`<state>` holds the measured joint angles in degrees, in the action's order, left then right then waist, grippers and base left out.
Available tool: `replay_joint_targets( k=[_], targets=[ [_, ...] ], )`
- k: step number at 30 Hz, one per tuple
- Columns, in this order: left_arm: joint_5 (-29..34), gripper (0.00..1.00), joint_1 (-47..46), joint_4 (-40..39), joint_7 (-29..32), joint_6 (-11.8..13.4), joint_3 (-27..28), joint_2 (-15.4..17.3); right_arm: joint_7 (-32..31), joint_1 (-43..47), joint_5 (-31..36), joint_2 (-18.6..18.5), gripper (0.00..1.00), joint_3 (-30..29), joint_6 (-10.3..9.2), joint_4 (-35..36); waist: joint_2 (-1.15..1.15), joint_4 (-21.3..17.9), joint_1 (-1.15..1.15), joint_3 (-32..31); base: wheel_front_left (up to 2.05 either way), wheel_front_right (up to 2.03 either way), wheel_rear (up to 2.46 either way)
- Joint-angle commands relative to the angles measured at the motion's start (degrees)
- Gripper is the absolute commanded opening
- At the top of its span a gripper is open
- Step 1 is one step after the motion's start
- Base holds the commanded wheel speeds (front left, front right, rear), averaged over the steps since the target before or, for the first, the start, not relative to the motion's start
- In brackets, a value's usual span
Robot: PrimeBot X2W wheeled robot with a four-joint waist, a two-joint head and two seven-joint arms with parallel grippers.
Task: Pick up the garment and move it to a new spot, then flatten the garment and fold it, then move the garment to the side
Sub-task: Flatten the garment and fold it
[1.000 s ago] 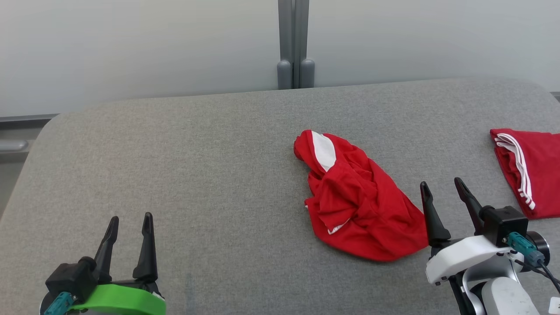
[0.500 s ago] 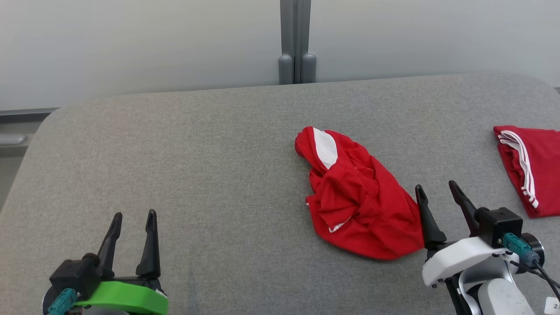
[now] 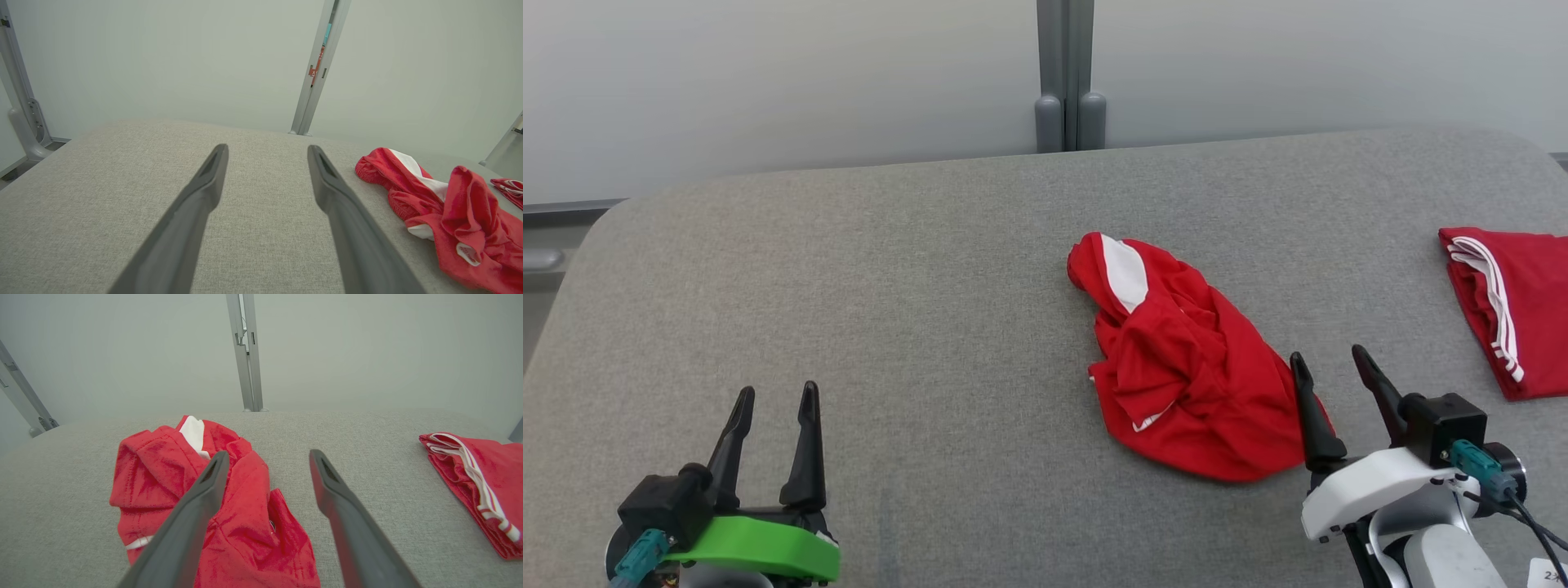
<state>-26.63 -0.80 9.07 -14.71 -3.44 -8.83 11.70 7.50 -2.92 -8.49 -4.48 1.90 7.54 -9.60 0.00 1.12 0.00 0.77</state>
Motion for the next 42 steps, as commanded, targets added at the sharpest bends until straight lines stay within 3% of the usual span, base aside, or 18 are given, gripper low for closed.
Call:
replay_joint_targets(
  k=[1,8,13,21,22,23,33,42],
  targets=[
    [-0.03,1.00,-1.28,-0.37,0.06,0.39,0.00,0.25,-0.12,-0.37,-0.42,0.04,1.00,0.61,-0.11,-0.31,0.00,0.26,0.00,0.19,0.00,0.00,0.00],
    [-0.01,1.00,-1.85,-0.73,0.16,0.27,-0.60,0.23,-3.92,-5.02,-1.24,-0.90,1.00,7.93,-0.10,-2.60,0.00,1.03,0.00,1.84,0.00,0.00,0.00],
    [-0.06,1.00,-2.71,-0.29,0.06,-0.15,-1.35,-0.39,-7.22,-11.42,-1.58,-0.47,1.00,12.10,-0.11,-8.32,0.00,2.54,0.00,3.03,0.00,0.00,0.00],
    [-0.19,1.00,-3.71,0.24,-0.09,-0.63,-1.93,-0.46,-10.29,-18.03,0.53,0.74,1.00,11.74,-0.11,-19.51,0.00,5.34,0.00,3.65,0.00,0.00,0.00],
    [-0.19,1.00,-3.75,0.33,-0.11,-0.66,-1.98,-0.41,-10.36,-18.41,0.91,0.79,0.39,11.07,-0.11,-20.42,0.00,5.57,0.00,3.66,0.00,0.00,0.00],
    [-0.21,1.00,-3.83,0.44,-0.14,-0.67,-2.04,-0.42,-10.05,-18.87,1.51,0.84,0.00,10.18,-0.11,-21.33,0.00,5.87,0.00,3.60,0.00,0.00,0.00],
    [-0.43,1.00,-2.77,0.70,-0.29,-0.42,-2.05,-0.18,-6.01,-22.47,4.03,1.37,0.00,5.69,-0.11,-24.35,0.00,7.02,0.00,2.40,0.00,0.00,0.00],
    [-0.45,1.00,-2.56,0.04,-0.37,-0.14,-1.82,0.00,-1.39,-33.69,-0.97,1.46,0.00,17.90,-0.11,-21.98,0.00,7.04,0.00,2.03,0.00,0.00,0.00]
  ],
)
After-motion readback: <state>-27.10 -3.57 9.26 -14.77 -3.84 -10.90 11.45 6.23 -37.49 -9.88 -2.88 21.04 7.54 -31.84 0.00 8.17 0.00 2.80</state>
